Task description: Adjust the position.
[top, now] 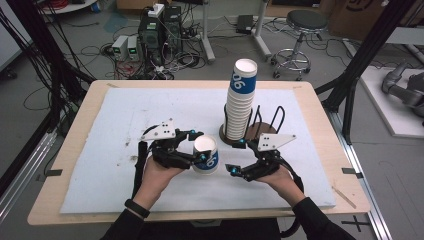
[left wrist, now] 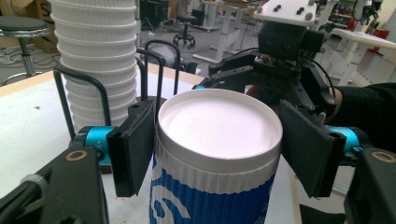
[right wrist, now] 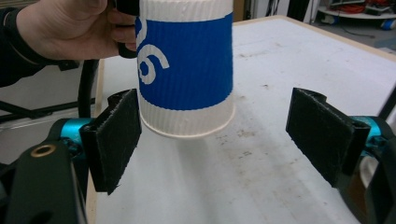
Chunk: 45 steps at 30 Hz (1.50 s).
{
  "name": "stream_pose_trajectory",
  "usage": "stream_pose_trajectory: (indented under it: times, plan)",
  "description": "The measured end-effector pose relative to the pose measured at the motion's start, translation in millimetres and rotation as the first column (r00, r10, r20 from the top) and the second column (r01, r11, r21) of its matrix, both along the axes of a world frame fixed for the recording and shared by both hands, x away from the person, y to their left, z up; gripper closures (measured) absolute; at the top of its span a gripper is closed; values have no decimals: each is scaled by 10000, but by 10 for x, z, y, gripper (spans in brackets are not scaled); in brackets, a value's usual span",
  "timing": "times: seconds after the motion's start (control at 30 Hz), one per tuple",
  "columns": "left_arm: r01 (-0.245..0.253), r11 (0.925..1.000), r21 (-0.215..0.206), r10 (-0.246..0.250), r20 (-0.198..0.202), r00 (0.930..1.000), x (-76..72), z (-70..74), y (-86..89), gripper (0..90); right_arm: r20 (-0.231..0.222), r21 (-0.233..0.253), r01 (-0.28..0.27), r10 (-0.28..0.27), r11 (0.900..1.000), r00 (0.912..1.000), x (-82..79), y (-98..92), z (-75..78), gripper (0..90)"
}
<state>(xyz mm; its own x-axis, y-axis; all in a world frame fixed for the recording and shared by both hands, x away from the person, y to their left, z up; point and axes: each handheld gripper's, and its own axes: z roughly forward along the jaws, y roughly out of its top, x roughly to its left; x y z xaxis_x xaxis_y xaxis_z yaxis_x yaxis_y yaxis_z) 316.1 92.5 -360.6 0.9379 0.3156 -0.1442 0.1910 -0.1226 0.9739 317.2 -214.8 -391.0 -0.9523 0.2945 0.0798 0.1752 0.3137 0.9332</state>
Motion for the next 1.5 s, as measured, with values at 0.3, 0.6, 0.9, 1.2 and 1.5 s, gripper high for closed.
stream_pose_trajectory:
  times: [0.3, 0.6, 0.9, 1.2, 1.5]
  plan:
    - [237, 9997, -23, -237, 143, 9996, -38, -4, -96, 300, -179, -103, -313, 311, 9995, 9994, -24, 137, -42, 153]
    - [483, 9987, -135, -480, 197, 9987, -73, -14, -201, 300, -346, -213, -501, 493, 9985, 9982, -46, 237, -71, 149]
    - [670, 9969, -404, -663, 191, 9976, -96, -23, -271, 301, -474, -360, -619, 602, 9974, 9971, -55, 291, -95, 149]
    - [808, 9965, -230, -803, 223, 9965, -100, -25, -306, 300, -527, -543, -791, 763, 9954, 9957, -48, 297, -99, 193]
    - [1258, 9884, 849, -1240, -263, 9919, -65, 75, -323, 222, -522, -834, -1012, 971, 9914, 9939, -36, 285, -90, 230]
